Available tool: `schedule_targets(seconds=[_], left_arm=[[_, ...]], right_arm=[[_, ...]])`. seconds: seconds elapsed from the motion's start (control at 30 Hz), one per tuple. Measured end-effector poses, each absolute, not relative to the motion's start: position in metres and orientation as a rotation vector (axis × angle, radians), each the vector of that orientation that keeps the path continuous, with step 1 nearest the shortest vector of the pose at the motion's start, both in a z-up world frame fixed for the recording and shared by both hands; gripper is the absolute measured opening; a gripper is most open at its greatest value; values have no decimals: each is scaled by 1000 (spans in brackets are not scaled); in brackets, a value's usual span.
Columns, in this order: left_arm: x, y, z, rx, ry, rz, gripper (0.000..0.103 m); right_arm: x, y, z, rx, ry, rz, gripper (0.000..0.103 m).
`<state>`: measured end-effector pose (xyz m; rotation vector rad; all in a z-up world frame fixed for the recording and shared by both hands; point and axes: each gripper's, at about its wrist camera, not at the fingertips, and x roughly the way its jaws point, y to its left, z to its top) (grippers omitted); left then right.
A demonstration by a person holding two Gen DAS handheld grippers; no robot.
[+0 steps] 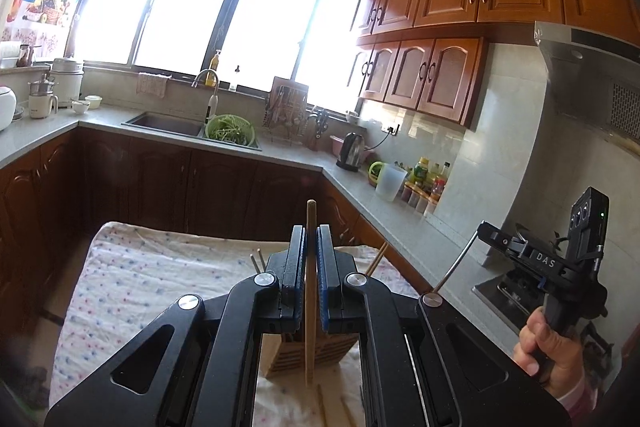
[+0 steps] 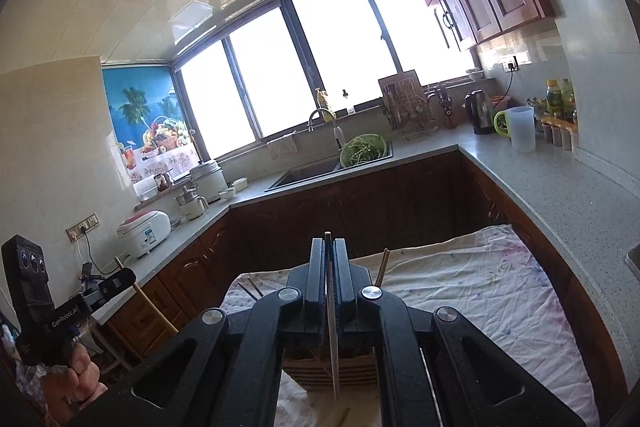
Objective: Organize utensils
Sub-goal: 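Lower both chopsticks into the holder slots with both grippers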
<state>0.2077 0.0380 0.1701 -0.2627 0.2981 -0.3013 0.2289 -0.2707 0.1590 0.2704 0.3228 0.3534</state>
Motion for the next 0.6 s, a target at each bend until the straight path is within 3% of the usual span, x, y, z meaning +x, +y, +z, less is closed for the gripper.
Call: schedule_targets(seconds=[0.3,0.6], left_arm=[[262,31,179,-247,283,-277,5],[291,26,143,-254,328,-261,5]], right_arm=[[276,-275,169,274,305,329,3],[311,-273,131,293,369,318,3]])
